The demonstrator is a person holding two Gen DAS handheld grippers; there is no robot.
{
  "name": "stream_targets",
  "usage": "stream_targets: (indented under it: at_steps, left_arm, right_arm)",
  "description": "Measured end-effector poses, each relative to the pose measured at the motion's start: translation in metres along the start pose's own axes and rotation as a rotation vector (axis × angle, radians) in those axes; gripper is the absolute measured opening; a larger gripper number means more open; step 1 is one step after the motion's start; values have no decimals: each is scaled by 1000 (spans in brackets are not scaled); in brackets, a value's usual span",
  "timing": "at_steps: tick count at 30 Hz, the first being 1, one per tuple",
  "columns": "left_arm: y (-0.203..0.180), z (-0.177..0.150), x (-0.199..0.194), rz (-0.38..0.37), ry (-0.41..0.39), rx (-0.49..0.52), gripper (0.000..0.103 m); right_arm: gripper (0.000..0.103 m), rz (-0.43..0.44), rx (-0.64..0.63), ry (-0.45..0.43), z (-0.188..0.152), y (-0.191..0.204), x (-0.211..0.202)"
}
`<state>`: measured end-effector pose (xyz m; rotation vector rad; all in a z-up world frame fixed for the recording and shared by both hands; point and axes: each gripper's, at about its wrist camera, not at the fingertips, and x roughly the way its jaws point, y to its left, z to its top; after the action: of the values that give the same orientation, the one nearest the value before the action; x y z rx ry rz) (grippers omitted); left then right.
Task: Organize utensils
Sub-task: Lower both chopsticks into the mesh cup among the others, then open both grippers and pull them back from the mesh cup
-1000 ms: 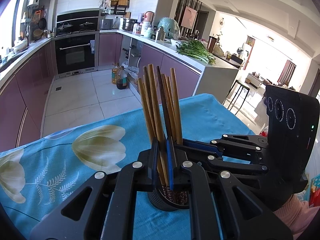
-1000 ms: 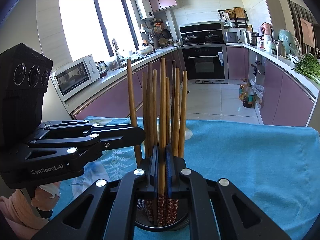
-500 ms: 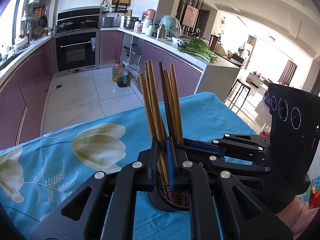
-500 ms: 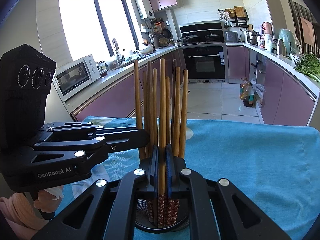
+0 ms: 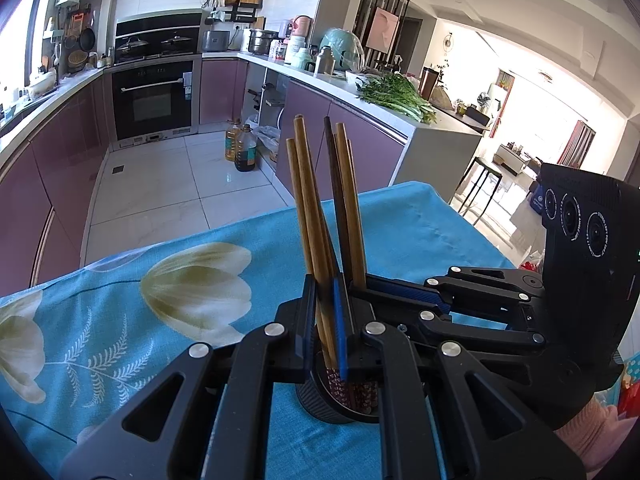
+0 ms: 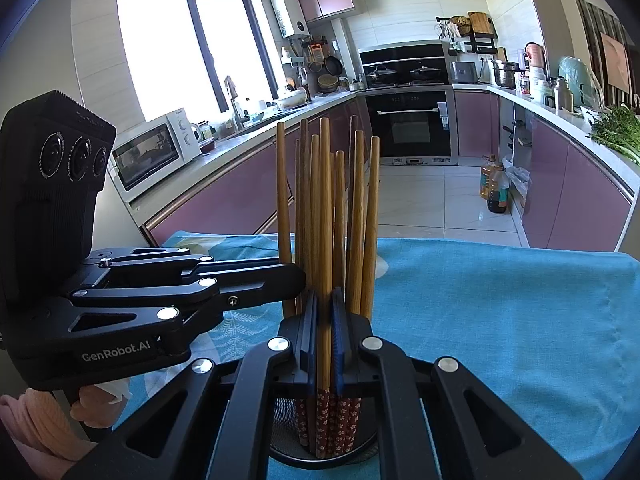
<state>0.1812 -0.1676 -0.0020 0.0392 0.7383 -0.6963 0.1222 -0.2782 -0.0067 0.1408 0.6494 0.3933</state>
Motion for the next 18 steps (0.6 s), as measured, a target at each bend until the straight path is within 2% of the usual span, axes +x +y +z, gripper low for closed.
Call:
stream_targets:
  at_steps: [18]
  left_arm:
    - [3,-4,4,-7,4,-20,10]
  right_arm:
    - [8,4,6,2,-3,-4,1]
